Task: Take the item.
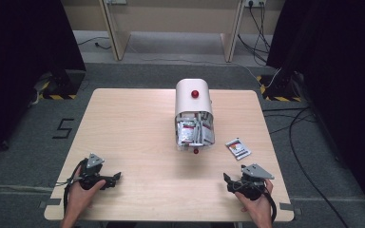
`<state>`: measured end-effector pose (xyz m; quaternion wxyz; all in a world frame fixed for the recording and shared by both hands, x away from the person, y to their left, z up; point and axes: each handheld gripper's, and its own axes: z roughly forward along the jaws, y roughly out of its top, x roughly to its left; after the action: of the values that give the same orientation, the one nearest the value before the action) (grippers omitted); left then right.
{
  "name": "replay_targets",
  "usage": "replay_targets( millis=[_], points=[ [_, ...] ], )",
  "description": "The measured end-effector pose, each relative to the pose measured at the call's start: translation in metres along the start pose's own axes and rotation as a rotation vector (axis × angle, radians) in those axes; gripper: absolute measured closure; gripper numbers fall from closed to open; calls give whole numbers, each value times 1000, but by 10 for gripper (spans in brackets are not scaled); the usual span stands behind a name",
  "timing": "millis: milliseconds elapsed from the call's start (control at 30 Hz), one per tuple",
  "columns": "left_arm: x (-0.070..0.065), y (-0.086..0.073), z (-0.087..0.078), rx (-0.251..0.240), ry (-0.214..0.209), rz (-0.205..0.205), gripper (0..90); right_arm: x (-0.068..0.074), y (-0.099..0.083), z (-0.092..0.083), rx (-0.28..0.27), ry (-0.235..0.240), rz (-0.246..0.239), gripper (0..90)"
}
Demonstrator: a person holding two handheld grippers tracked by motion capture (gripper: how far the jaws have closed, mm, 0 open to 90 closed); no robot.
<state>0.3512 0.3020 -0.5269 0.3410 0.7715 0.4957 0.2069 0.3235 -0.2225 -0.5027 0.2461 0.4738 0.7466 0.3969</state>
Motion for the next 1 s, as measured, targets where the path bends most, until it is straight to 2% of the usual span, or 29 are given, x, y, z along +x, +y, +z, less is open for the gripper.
replay_targets(
  millis=[267,467,1000],
  points=[
    [0,0,0,0,0,0,0,2,-6,-1,5,8,6,222],
    [0,0,0,0,0,0,0,2,-10,-2,7,18,4,162],
    [0,0,0,0,0,0,0,5,-22,-12,25,20,-4,164]
  ],
)
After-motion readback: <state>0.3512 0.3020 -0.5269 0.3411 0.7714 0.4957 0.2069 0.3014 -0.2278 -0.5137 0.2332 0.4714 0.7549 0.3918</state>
